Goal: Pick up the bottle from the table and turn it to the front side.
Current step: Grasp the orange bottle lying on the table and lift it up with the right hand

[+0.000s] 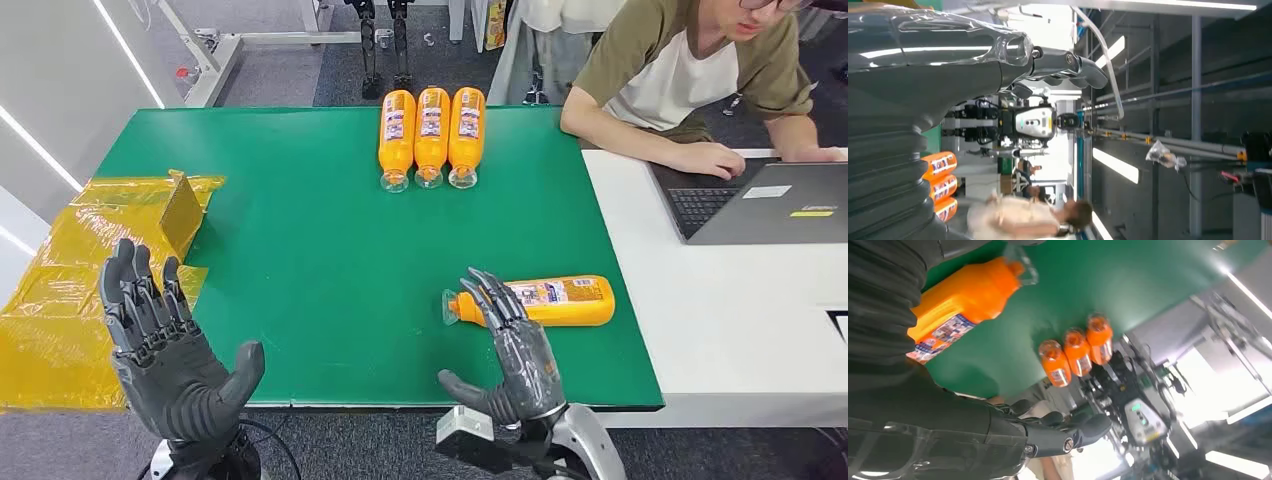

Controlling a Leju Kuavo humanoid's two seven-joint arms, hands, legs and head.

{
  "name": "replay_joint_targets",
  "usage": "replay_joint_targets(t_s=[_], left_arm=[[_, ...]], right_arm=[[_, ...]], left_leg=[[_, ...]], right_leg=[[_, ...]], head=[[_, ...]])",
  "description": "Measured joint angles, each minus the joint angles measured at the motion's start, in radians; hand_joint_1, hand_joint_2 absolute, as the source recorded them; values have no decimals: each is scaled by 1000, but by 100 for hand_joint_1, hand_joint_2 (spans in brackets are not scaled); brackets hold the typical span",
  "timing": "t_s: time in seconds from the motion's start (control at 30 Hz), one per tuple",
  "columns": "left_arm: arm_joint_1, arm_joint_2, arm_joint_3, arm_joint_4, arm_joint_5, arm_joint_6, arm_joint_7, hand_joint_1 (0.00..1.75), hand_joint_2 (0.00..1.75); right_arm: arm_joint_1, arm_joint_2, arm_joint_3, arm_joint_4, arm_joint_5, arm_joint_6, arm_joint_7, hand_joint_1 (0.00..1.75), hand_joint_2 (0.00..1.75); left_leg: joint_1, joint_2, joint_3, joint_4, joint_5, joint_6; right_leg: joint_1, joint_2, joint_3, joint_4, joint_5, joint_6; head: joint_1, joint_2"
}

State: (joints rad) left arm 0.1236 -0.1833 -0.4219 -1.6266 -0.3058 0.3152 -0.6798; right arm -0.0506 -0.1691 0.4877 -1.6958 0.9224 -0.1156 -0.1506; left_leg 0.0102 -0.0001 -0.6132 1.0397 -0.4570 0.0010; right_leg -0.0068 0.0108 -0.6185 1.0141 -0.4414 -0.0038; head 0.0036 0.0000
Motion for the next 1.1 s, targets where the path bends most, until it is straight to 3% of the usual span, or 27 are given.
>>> replay_joint_targets(t_s=[0.2,0.4,0.6,0.8,0.93,1.1], left_arm=[[-9,-6,0,3,-13,-41,12,0,175],[-22,-6,1,3,-16,-63,27,0,175],[-40,-6,2,3,-6,-59,45,0,175],[-44,-6,2,3,1,-45,55,0,175],[-44,-6,2,3,2,-34,61,0,175],[-42,-6,2,3,2,-20,70,0,175]], right_arm=[[-172,-144,-2,105,-13,182,33,0,175],[-456,-280,77,252,-125,459,35,0,175],[-770,-304,273,446,-265,668,81,0,175],[-897,-282,463,602,-328,703,105,0,175],[-908,-271,544,690,-340,680,107,0,175],[-894,-262,597,794,-344,587,116,0,175]], left_leg=[[0,0,0,1,1,2],[0,0,-1,1,3,3],[0,-1,-1,1,4,3],[0,-4,-1,0,4,3],[0,-5,-2,0,4,3],[0,-5,-2,1,4,3]], right_leg=[[-1,0,0,0,2,1],[-1,0,0,0,3,1],[0,-1,0,1,4,0],[0,-3,0,1,3,0],[0,-4,0,0,3,0],[0,-5,0,0,3,0]], head=[[0,0],[0,0],[0,0],[0,0],[0,0],[0,0]])
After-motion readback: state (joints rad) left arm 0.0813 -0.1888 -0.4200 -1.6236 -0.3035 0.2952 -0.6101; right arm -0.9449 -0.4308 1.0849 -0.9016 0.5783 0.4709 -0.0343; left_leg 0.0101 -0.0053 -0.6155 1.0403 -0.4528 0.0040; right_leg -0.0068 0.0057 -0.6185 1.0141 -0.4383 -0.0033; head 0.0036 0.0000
